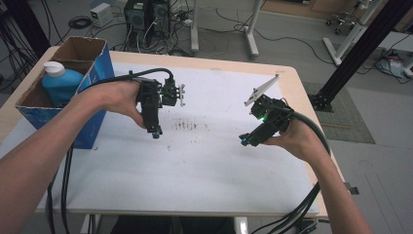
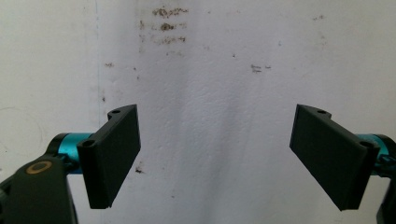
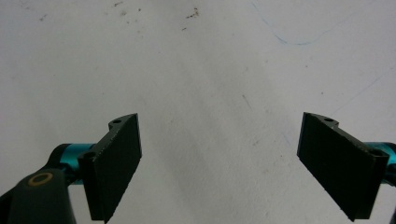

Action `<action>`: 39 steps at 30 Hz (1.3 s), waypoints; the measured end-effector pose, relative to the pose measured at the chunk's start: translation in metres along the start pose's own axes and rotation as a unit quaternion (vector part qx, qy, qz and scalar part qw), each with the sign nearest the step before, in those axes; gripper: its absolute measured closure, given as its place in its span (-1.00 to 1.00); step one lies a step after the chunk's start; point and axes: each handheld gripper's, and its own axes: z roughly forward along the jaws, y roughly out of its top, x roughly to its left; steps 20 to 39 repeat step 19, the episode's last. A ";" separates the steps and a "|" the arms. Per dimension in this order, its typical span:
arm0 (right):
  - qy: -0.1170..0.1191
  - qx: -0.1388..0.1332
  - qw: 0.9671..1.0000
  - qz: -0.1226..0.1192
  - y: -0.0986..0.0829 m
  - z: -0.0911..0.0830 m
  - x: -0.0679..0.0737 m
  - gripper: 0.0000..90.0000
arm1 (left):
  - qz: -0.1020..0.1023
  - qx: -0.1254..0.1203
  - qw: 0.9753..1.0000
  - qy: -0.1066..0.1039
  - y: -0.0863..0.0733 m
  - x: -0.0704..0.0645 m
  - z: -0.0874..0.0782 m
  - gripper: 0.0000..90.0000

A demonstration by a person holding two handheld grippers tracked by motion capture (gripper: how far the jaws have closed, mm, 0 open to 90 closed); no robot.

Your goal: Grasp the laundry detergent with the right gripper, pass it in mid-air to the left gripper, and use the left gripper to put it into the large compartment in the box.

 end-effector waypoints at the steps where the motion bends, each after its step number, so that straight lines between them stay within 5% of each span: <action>1: 0.000 0.000 1.000 0.000 0.000 0.000 0.000 -0.70 | -0.001 0.001 1.000 0.000 0.000 0.000 0.000 -0.64; 39: 0.000 -0.005 1.000 0.007 -0.002 0.003 0.000 -0.71 | -0.002 -0.005 1.000 0.001 -0.002 0.000 0.005 -0.64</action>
